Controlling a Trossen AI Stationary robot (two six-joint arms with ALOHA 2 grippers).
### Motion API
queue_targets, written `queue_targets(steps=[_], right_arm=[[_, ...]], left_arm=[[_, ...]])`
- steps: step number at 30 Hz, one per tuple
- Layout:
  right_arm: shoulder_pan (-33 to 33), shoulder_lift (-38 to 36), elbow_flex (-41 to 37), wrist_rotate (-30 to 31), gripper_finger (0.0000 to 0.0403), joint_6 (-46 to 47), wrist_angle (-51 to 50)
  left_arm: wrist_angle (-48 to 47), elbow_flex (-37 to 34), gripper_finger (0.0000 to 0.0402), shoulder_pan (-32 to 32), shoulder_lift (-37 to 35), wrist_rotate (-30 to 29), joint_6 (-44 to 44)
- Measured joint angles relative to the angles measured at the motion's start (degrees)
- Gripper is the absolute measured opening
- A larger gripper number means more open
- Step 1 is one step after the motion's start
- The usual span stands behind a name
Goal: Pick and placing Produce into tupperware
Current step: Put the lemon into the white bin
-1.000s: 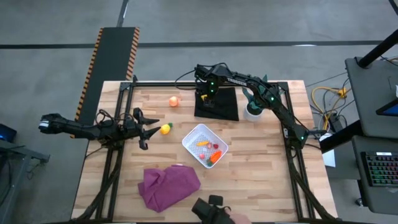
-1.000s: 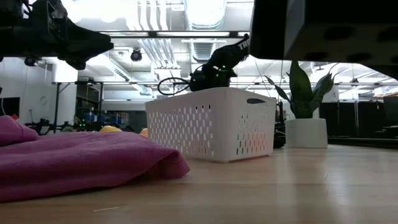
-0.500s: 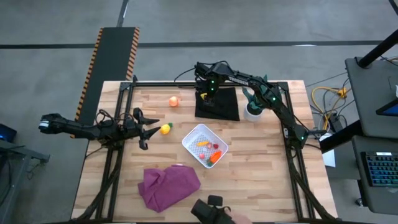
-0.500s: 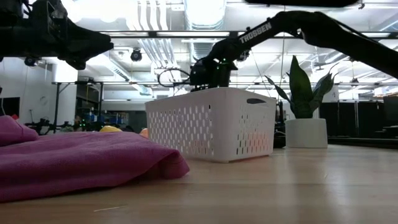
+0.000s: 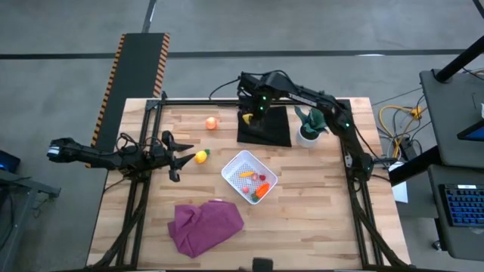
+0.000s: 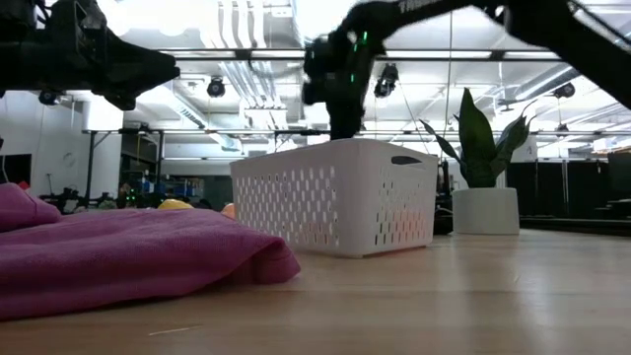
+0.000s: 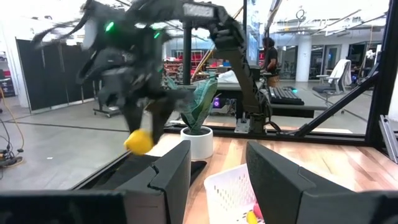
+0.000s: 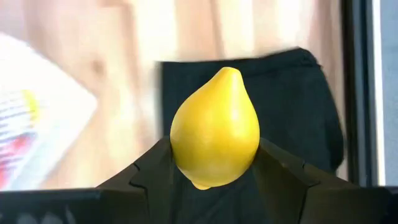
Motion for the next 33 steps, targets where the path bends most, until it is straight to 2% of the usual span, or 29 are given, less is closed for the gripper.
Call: queue_targets(steps=[7,13,23,33], right_arm=[[7.9,-7.3,-1.8,0.0,0.0179,4.4,-4.1],[14.4,-13.0,-8.8,0.0,0.0179,9.9,-3.3],[21.9,-17.5,-26.8,0.3,0.018,17.1,14.3],[22.5,-17.3,-35.5,1.8,0.0181,18.5,27.8]], left_arm=[[0.0,0.0,0.0142,0.0,-0.3,-0.1,0.0],[0.0,0.0,0.0142,0.0,-0.2,-0.1,0.0],[0.0,0.0,0.0142,0.0,-0.3,-0.2,0.0],[0.0,0.5,0.0142,0.0,-0.5,-0.2,0.1]])
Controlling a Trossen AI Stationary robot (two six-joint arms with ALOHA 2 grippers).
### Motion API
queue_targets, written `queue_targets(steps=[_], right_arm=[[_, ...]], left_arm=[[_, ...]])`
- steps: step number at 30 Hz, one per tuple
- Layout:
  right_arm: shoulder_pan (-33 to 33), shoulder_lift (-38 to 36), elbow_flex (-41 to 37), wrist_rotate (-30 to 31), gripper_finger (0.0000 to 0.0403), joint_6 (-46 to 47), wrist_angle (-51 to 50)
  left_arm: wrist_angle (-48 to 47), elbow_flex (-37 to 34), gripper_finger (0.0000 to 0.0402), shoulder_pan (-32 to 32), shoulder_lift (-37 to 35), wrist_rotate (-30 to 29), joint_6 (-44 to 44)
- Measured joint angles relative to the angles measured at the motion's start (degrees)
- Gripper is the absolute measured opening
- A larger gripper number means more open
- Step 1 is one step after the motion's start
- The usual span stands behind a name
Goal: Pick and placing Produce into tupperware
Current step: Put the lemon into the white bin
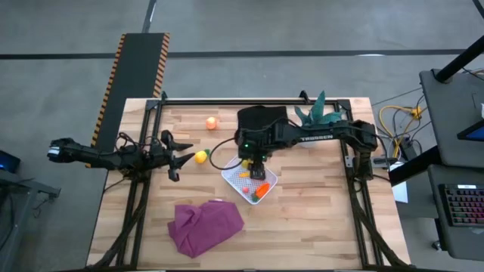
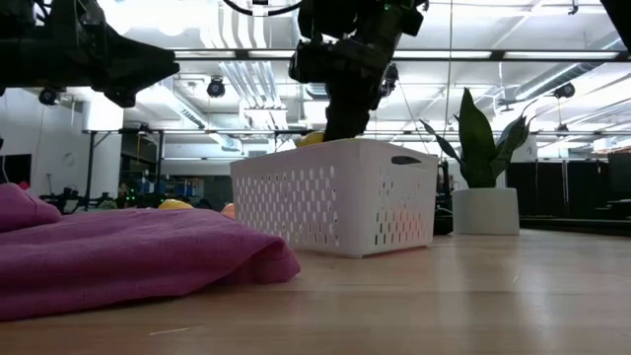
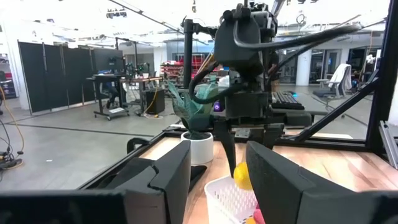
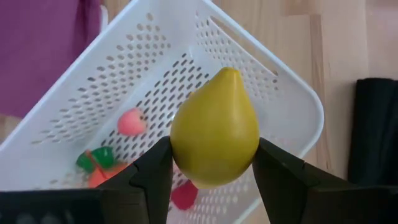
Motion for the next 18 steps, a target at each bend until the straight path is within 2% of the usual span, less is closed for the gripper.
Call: queue_targets(steps=[7,18], right_arm=[[0.0,0.6,-1.7,0.0,0.0182,-0.9,4.4],[-0.4,4.5,-1.7,3.2,0.0182,-3.2,4.9]], left_arm=[[0.0,0.0,0.0142,0.0,0.1,0.0,0.0],[0.0,0.0,0.0142,0.0,0.2,0.0,-0.2]])
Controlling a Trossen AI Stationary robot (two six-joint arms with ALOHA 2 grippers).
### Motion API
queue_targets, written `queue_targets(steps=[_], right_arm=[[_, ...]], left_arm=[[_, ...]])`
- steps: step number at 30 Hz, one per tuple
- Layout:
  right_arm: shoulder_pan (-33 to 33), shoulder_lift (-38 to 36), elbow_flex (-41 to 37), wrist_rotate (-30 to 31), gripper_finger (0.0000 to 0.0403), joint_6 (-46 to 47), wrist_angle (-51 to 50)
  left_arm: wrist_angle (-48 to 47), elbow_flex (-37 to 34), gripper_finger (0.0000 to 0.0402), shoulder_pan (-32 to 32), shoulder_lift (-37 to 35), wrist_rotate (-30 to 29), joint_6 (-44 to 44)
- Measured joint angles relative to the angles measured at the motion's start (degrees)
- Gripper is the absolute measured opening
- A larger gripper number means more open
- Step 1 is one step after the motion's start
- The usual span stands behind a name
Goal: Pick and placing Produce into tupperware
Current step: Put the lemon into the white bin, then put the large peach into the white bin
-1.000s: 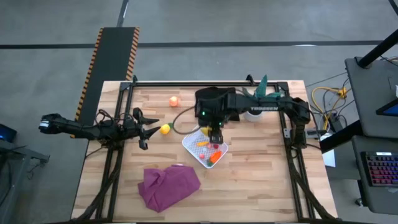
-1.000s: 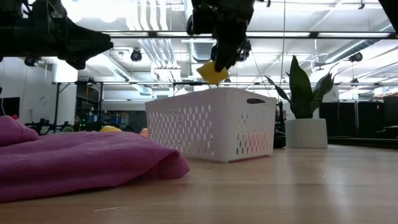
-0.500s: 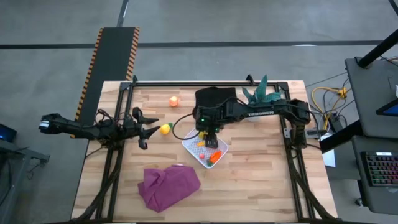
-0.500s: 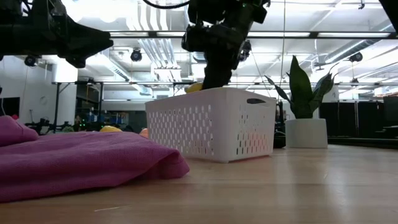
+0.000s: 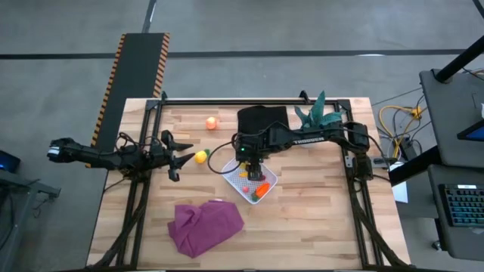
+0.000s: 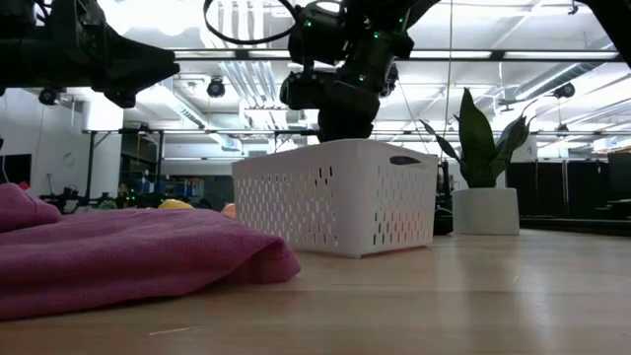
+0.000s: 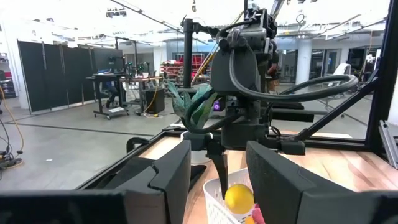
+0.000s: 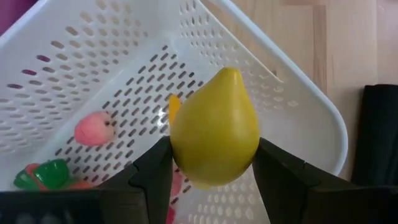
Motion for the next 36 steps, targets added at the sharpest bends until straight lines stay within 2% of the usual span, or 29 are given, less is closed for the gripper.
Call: queue_targets(steps=[5,15,20,29,33,36], right_arm=[[-0.2,0.0,0.0,1.4,0.0191,-0.5,0.0],[-0.2,-0.4,0.0,1.4,0.0256,-1.2,0.2],[-0.3,-2.0,0.0,1.1,0.0269,-1.0,1.8],[-0.7,-12.5,-3.1,-2.0,0.0231,-4.4,10.9],[-1.0,-21.6,-10.4,-2.1,0.0213,-5.4,15.5],[-1.0,-30.1,-19.2,-1.7,0.0197,-5.3,20.1]], left_arm=[[0.0,0.0,0.0142,0.0,0.1,0.0,-0.1],[0.0,0.0,0.0142,0.0,0.1,0.0,-0.1],[0.0,0.0,0.0142,0.0,0.1,0.0,-0.1],[0.0,-0.1,0.0142,0.0,0.1,0.0,-0.1],[0.0,-0.1,0.0142,0.0,0.1,0.0,-0.1],[0.0,-0.1,0.0142,0.0,0.1,0.0,-0.1]])
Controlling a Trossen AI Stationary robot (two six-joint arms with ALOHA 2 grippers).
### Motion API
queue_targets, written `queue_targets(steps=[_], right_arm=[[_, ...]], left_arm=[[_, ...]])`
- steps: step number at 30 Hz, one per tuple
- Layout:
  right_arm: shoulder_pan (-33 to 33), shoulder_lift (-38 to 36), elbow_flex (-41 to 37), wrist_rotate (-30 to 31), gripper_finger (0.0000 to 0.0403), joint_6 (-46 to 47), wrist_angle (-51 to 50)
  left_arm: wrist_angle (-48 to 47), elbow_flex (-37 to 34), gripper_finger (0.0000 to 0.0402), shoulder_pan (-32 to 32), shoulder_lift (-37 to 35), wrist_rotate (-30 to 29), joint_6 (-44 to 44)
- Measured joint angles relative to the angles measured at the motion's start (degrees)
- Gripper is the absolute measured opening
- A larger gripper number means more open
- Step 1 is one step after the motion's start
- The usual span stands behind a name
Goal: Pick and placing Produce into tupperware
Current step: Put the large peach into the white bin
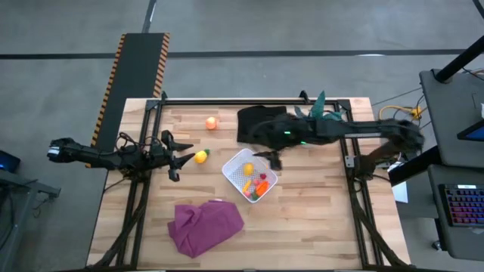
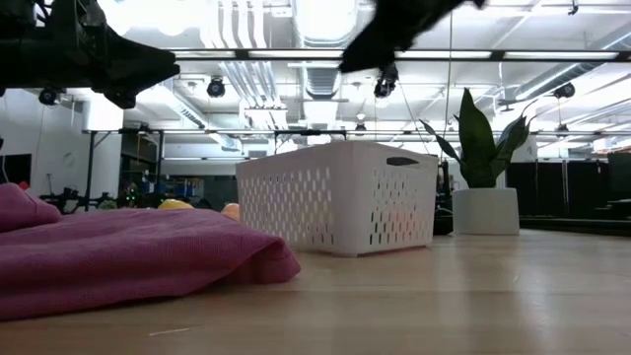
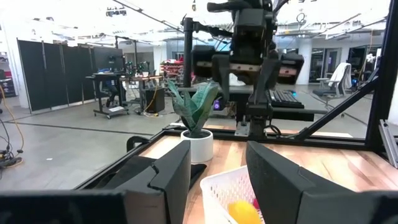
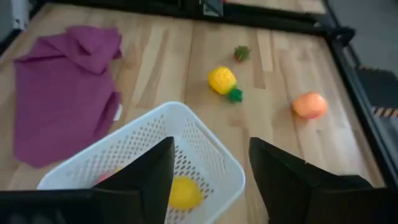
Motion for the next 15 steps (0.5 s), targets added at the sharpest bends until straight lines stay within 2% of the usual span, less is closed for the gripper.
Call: queue_targets(steps=[3,7,11,15], right_arm=[[0.0,-9.3,-10.0,0.0,0.0177,0.2,6.9],[-0.1,-19.4,-24.1,0.0,0.0147,0.0,22.6],[-0.8,-25.7,-36.0,0.0,0.0119,0.1,37.0],[-1.4,-29.9,-43.3,0.0,0.0092,1.8,42.8]], left_arm=[[0.0,0.0,0.0142,0.0,0.0,0.0,0.0],[0.0,0.0,0.0142,0.0,0.0,0.0,0.2],[0.0,0.0,0.0142,0.0,-0.1,0.0,0.2],[0.0,0.0,0.0142,0.0,-0.1,0.0,0.3]])
